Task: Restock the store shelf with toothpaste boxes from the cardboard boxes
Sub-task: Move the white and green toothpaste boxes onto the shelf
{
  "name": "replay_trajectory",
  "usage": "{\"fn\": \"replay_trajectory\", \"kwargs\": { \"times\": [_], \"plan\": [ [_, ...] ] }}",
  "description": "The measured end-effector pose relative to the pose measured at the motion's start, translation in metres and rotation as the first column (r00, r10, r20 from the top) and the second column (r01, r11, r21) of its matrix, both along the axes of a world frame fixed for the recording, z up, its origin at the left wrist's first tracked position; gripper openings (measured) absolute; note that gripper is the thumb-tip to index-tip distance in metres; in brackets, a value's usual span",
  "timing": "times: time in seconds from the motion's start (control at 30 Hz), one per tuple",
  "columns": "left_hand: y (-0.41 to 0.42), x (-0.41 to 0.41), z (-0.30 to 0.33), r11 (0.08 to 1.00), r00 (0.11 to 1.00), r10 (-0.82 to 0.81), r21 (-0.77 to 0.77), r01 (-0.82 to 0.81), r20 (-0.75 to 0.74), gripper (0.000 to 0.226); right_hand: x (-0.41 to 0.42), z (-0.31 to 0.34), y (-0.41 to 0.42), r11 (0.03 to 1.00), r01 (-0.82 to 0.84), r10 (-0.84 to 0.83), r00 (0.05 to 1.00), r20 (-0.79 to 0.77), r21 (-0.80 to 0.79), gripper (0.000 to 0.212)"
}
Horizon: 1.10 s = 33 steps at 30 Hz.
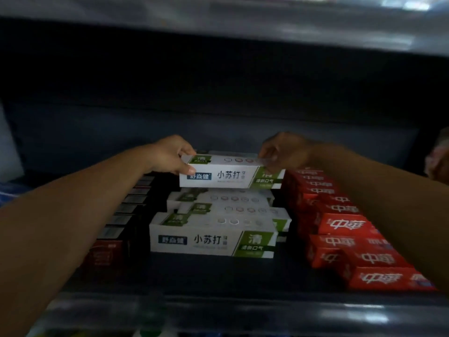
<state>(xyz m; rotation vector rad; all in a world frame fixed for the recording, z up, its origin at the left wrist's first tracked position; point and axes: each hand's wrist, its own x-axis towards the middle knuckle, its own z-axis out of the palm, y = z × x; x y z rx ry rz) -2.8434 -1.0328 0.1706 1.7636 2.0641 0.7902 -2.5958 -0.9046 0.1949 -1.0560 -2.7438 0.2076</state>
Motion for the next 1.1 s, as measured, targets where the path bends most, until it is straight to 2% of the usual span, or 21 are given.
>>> {"fn": "replay_trajectory", "kwargs": {
  "times": [0.2, 0.33, 0.43, 0.5, 0.6, 0.73, 0.9, 0.97, 1.0, 1.07, 1.1],
  "plan": [
    [0.047, -0.026, -0.024, 1.0, 0.996, -0.015, 0.006, 0.016, -0.089, 0.044, -0.025, -0.023, 0.028, 0.996, 0.053, -0.055, 0.998, 0.024, 0.072, 0.032],
    [0.067, -0.036, -0.037, 0.997, 0.985, 0.033, 0.068, -0.022, -0.168, 0.044, -0.036, -0.035, 0.038, 0.984, 0.042, -0.062, 0.991, 0.116, 0.171, 0.025],
    [0.072, -0.042, -0.039, 0.992, 0.978, 0.058, 0.122, -0.034, -0.202, 0.017, -0.039, -0.039, 0.046, 0.971, 0.035, -0.069, 0.988, 0.138, 0.237, 0.024],
    [0.073, -0.044, -0.037, 0.984, 0.972, 0.096, 0.168, -0.061, -0.213, 0.011, -0.039, -0.04, 0.048, 0.962, 0.033, -0.073, 0.988, 0.139, 0.271, 0.024],
    [0.074, -0.046, -0.035, 0.966, 0.955, 0.17, 0.234, -0.112, -0.243, 0.025, -0.041, -0.04, 0.049, 0.957, 0.032, -0.079, 0.985, 0.153, 0.289, 0.03],
    [0.078, -0.046, -0.035, 0.964, 0.946, 0.175, 0.245, -0.108, -0.273, 0.029, -0.047, -0.043, 0.056, 0.941, 0.035, -0.092, 0.983, 0.156, 0.336, 0.032],
    [0.083, -0.05, -0.038, 0.958, 0.936, 0.195, 0.263, -0.117, -0.294, 0.03, -0.056, -0.047, 0.061, 0.916, 0.045, -0.123, 0.977, 0.172, 0.398, 0.022],
    [0.087, -0.052, -0.04, 0.957, 0.927, 0.202, 0.263, -0.119, -0.315, 0.025, -0.059, -0.047, 0.061, 0.914, 0.062, -0.141, 0.975, 0.17, 0.4, 0.008],
    [0.088, -0.052, -0.041, 0.957, 0.923, 0.207, 0.263, -0.122, -0.323, 0.023, -0.059, -0.047, 0.062, 0.915, 0.068, -0.144, 0.976, 0.164, 0.399, 0.01],
    [0.091, -0.054, -0.042, 0.955, 0.917, 0.216, 0.267, -0.127, -0.335, 0.022, -0.061, -0.047, 0.063, 0.915, 0.068, -0.138, 0.979, 0.148, 0.398, 0.03],
    [0.092, -0.054, -0.042, 0.954, 0.915, 0.22, 0.269, -0.13, -0.337, 0.023, -0.061, -0.048, 0.063, 0.915, 0.067, -0.136, 0.979, 0.149, 0.398, 0.029]
  ]
}}
